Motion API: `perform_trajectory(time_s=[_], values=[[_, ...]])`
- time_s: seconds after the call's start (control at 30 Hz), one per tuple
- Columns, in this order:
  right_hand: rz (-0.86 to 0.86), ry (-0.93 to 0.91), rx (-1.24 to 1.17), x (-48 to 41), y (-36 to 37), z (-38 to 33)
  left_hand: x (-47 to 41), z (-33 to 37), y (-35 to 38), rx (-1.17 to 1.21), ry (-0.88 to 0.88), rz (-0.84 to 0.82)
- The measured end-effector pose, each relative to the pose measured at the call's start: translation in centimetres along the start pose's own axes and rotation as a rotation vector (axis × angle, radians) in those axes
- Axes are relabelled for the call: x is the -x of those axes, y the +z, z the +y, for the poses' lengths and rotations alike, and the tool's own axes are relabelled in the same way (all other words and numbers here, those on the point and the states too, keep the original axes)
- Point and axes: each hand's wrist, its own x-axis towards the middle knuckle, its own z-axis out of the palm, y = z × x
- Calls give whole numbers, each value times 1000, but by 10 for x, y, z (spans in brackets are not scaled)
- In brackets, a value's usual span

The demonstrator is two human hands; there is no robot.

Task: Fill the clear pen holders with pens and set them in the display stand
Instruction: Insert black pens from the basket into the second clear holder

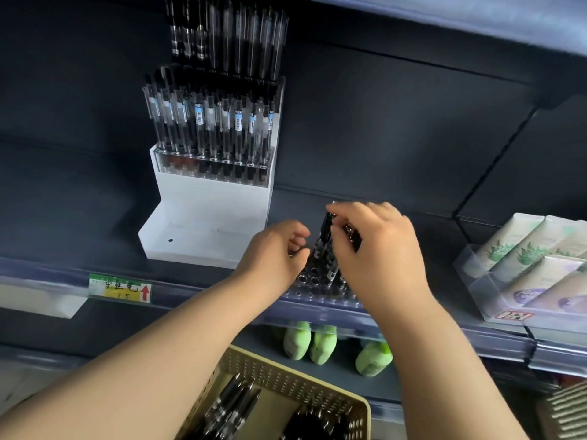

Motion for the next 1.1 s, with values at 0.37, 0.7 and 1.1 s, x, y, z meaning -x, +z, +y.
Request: perform_trajectory(time_s=[0.37,0.7,1.1], values=[[-335,-9,142,132,46,-26,72,-22,-28,-430,149,-160],[-1004,576,141,228,77,-10,149,-81,-8,-782,-156,-686],[-1136,529,81,236,108,-8,168,-123,31,-993,-445,-942]])
